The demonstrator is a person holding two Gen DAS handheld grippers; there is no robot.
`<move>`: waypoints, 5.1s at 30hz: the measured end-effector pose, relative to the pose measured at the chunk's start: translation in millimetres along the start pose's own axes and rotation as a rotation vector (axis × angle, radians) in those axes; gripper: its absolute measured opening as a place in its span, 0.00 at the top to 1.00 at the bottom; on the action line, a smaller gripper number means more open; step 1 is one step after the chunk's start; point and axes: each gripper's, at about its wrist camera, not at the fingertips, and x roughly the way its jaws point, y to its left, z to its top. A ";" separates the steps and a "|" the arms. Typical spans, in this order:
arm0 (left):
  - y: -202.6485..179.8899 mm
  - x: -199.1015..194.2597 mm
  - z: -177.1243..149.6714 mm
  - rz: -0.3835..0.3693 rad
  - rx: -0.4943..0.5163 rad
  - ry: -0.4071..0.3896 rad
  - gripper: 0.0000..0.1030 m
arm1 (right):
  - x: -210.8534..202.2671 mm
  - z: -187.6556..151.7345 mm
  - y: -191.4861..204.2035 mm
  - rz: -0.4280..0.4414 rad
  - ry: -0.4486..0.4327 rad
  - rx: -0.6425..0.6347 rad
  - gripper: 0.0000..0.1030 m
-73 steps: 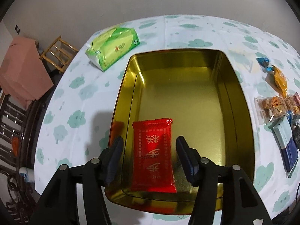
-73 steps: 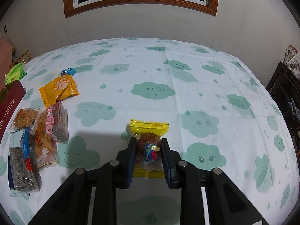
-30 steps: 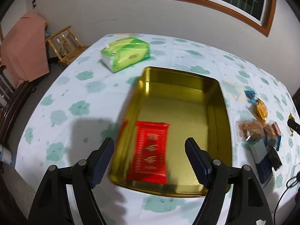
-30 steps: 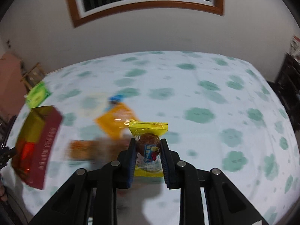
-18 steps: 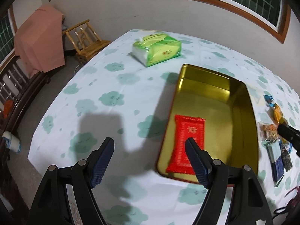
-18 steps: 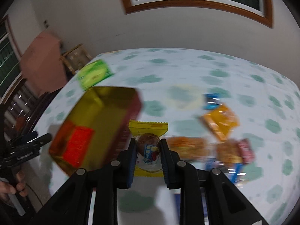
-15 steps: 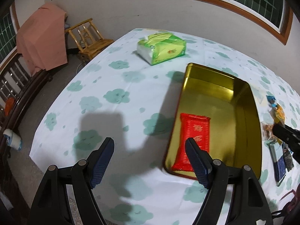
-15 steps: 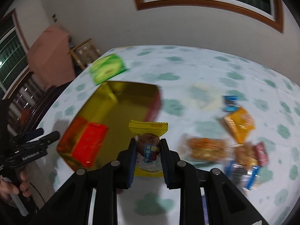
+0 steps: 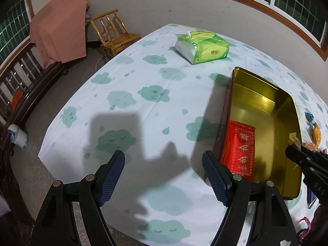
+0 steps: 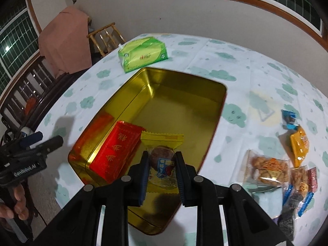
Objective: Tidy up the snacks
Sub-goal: 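Lower the yellow bag into the gold tin and open the right gripper, then grasp the black seaweed pack with the right gripper and lift it, then grasp the blue-and-white box with the left gripper while the right gripper holds the black pack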
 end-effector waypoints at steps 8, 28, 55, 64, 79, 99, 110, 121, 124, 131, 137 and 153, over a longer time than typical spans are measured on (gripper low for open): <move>2.3 2.6 -2.2 -0.005 -0.008 0.010 0.27 | 16.8 -1.2 7.7 -0.022 0.023 -0.033 0.76; -45.2 -18.9 -7.9 -0.076 0.062 -0.009 0.27 | -30.3 -9.4 -16.6 0.016 -0.048 -0.039 0.59; -171.9 -57.4 -40.1 -0.165 0.283 -0.017 0.27 | -77.9 -99.8 -220.0 0.108 0.092 0.155 0.59; -188.5 -56.4 -45.0 -0.177 0.311 -0.002 0.27 | -67.3 -110.3 -214.4 0.124 0.100 0.147 0.65; -212.8 -54.0 -52.3 -0.218 0.348 0.016 0.27 | -58.8 -110.9 -170.0 0.055 0.074 0.178 0.65; -285.8 -41.9 -77.3 -0.365 0.398 0.073 0.27 | -102.2 -138.9 -202.0 -0.106 -0.042 0.202 0.65; -305.5 -11.7 -86.3 -0.344 0.367 0.100 0.27 | -118.4 -146.7 -271.6 -0.323 -0.134 0.324 0.65; -315.3 0.7 -94.1 -0.289 0.403 0.087 0.32 | -99.8 -141.8 -305.1 -0.387 -0.177 0.383 0.65; -316.7 -0.8 -94.1 -0.281 0.420 0.070 0.48 | -94.1 -142.0 -311.9 -0.400 -0.171 0.391 0.65; -315.2 -0.8 -92.0 -0.300 0.433 0.066 0.55 | -89.4 -143.7 -317.5 -0.402 -0.177 0.407 0.65; -313.9 -4.5 -91.9 -0.325 0.440 0.076 0.55 | -86.8 -143.8 -317.0 -0.416 -0.175 0.402 0.65; -292.2 -47.5 -59.6 -0.342 0.499 -0.022 0.55 | -85.6 -142.6 -315.9 -0.433 -0.168 0.398 0.65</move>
